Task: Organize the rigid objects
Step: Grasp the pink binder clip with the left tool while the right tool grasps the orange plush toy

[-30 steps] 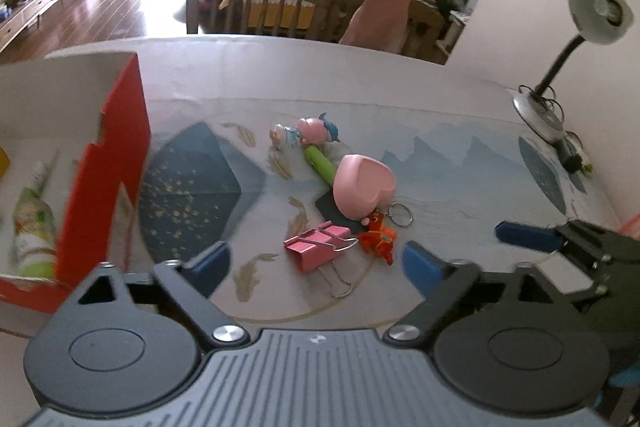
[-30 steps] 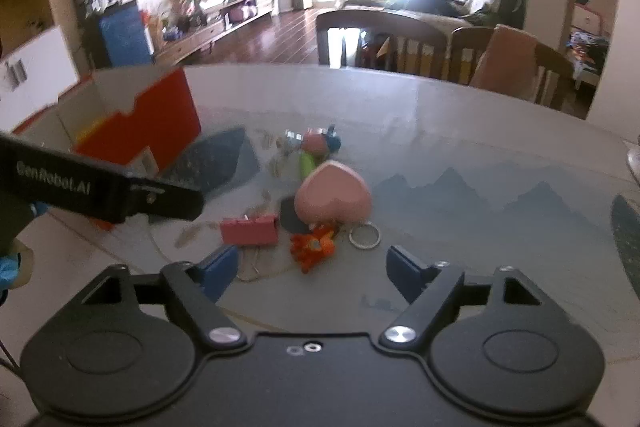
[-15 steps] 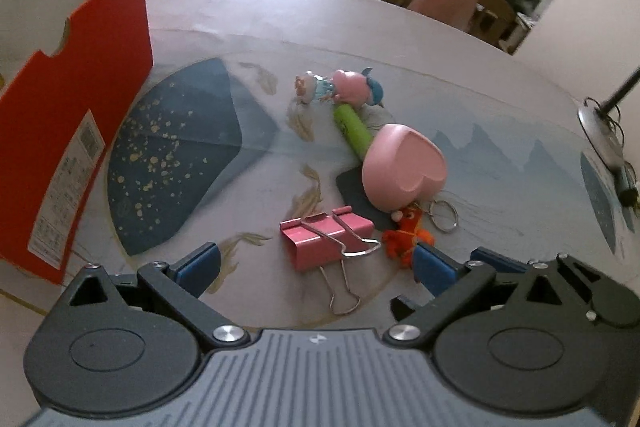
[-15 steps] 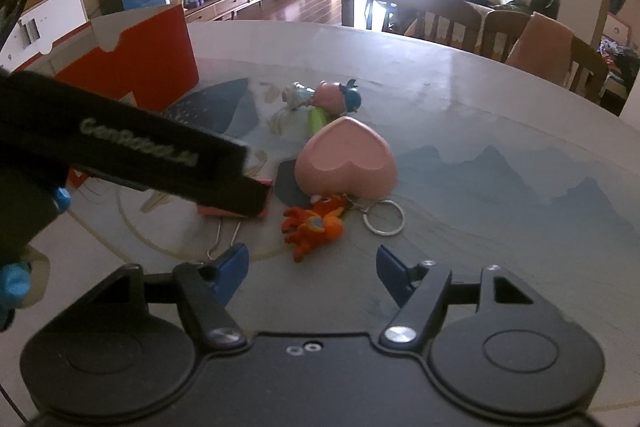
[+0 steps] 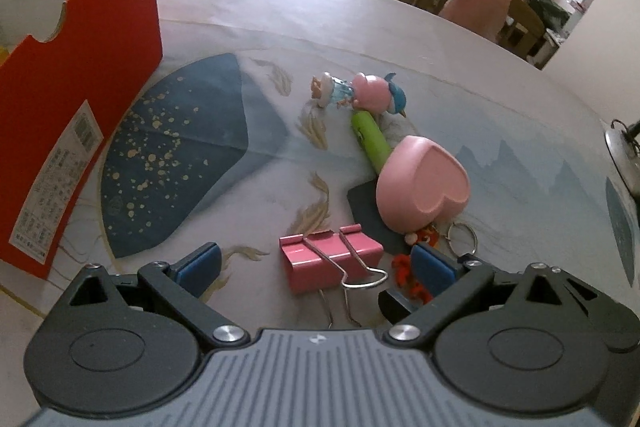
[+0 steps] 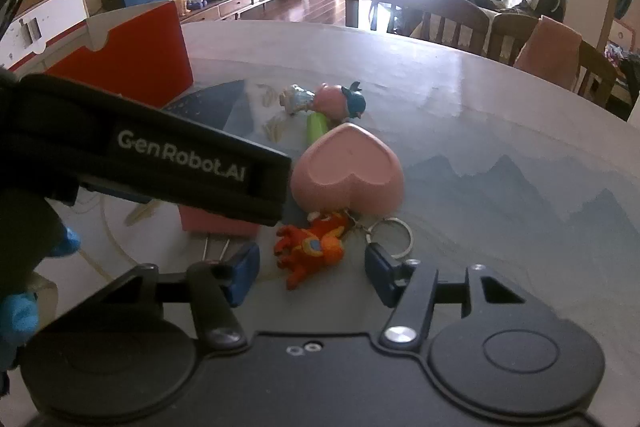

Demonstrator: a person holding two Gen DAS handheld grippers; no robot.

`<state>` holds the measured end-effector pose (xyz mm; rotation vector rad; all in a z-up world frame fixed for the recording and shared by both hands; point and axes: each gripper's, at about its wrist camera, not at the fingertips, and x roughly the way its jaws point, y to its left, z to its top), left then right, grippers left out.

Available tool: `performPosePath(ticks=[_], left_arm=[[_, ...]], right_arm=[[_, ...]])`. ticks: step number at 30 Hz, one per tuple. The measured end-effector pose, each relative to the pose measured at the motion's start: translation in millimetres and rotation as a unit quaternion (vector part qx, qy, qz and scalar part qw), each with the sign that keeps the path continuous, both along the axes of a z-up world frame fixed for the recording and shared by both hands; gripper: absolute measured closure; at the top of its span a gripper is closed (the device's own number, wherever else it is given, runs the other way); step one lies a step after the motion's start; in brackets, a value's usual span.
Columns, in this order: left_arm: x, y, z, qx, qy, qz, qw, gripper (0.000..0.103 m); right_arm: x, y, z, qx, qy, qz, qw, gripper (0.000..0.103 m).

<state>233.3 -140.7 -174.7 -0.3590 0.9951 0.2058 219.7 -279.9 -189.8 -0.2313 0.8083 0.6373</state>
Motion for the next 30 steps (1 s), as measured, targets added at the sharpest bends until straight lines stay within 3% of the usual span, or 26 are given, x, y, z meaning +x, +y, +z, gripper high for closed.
performPosePath(ticks=[9, 14, 21, 30], left_arm=[[1, 1, -1, 0.003, 0.006, -0.002, 1.0, 0.026], [2, 2, 1, 0.001, 0.009, -0.013, 0.9999, 0.048], [-3, 7, 4, 0.006, 0.015, -0.029, 0.9994, 0.05], [-20, 19, 16, 0.001, 0.018, -0.057, 0.9982, 0.052]], right_arm=[[-1, 5, 1, -0.01, -0.012, 0.002, 1.0, 0.058], [0, 6, 3, -0.012, -0.012, 0.002, 1.0, 0.065], [-5, -3, 12, 0.005, 0.011, -0.013, 1.0, 0.066], [-23, -31, 46, 0.05, 0.047, -0.06, 0.996, 0.066]])
